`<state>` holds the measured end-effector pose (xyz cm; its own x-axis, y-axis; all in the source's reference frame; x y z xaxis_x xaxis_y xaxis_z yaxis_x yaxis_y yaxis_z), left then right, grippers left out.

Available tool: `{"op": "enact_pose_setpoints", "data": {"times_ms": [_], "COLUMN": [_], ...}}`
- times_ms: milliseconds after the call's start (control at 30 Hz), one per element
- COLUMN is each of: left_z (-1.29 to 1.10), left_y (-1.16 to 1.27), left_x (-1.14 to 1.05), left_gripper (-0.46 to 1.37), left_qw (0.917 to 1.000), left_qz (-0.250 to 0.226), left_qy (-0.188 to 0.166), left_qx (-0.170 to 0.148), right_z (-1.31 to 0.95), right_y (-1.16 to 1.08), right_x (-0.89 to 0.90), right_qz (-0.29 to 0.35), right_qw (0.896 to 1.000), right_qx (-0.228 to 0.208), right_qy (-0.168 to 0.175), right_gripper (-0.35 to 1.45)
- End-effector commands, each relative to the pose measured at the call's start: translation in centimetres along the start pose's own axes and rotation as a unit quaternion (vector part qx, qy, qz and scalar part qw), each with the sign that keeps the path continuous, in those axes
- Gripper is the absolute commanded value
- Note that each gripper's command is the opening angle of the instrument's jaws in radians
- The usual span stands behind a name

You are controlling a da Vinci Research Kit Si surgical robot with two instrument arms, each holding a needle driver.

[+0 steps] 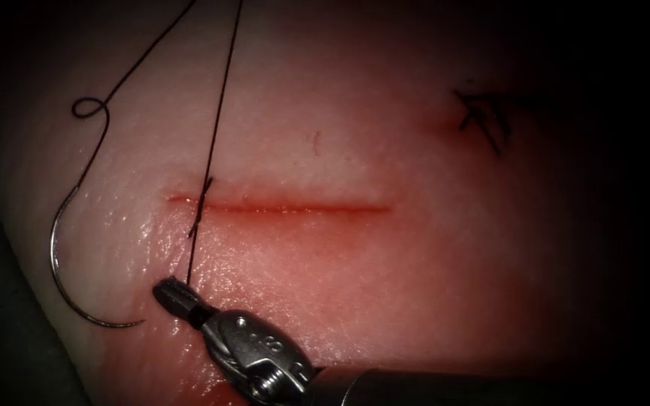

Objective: Wound Closure
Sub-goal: Pull the right gripper down and the left gripper up to tighten the suture

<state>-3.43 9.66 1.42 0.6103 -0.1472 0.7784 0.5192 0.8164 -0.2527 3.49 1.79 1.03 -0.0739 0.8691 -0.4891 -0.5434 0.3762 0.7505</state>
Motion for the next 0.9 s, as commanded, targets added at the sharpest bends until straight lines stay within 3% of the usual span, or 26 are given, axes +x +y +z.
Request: {"op": "enact_pose_setpoints", "data": {"times_ms": [33, 200, 900], "left_z": [0.03, 0.07, -0.09], "left_y": [-0.01, -0.07, -0.11], "left_x": [0.02, 0.09, 0.03], "left_gripper": [-0.35, -0.35, -0.35], "left_qw": [0.9999, 1.0, 1.0], "left_qz": [0.005, 0.006, 0.001], "left_qy": [-0.001, -0.001, 0.005], "left_qx": [-0.009, -0.008, 0.008], "right_z": [0.0, -0.04, -0.01], "right_y": [-0.04, -0.16, -0.04], "right_x": [-0.07, -0.19, -0.13], "right_qz": [-0.001, -0.001, 0.002], "right_qw": [1.0, 1.0, 1.0], "right_qx": [-0.003, -0.003, -0.007], "right_qy": [-0.005, -0.011, -0.012], "right_gripper": [-0.35, -0.35, -0.35]}}
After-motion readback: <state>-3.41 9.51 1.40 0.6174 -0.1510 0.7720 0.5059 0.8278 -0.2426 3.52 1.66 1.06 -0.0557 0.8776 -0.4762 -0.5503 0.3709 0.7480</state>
